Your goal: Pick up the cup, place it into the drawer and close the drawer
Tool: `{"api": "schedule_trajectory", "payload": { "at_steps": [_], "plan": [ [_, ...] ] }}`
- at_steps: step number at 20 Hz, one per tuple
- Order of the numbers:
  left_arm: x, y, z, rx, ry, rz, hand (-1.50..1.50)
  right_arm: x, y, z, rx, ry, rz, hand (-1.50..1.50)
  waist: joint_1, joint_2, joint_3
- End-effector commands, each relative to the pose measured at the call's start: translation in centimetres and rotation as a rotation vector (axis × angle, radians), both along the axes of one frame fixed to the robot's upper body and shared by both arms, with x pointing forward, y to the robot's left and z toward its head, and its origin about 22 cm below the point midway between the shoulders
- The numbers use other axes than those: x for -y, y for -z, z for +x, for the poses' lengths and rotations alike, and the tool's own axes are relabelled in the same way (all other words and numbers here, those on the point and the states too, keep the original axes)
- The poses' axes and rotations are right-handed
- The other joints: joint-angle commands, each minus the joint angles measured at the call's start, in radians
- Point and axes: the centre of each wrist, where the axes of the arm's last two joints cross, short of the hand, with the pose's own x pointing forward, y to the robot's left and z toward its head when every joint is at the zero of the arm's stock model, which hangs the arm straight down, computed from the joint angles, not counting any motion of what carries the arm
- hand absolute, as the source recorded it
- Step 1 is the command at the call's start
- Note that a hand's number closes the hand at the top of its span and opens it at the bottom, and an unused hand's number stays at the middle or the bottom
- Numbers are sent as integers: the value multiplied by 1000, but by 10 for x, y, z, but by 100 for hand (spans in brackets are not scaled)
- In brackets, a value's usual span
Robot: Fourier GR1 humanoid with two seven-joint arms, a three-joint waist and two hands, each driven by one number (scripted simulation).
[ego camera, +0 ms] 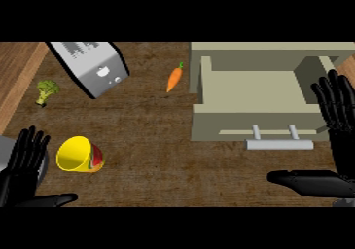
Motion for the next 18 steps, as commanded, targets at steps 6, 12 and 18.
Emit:
{"api": "schedule_trajectory", "payload": {
  "at_steps": [6,12,18],
  "plan": [
    [-40,68,-20,-68,-69,24,-150,-1,5,-14,-17,-15,-1,-150,-2,-1,0],
    [-34,105,8,-53,-65,-17,-150,3,8,4,1,-25,1,-150,-4,1,-1],
    [-52,106,16,-9,-82,-7,-150,4,8,8,8,-14,6,-150,-3,0,0]
  ]
}}
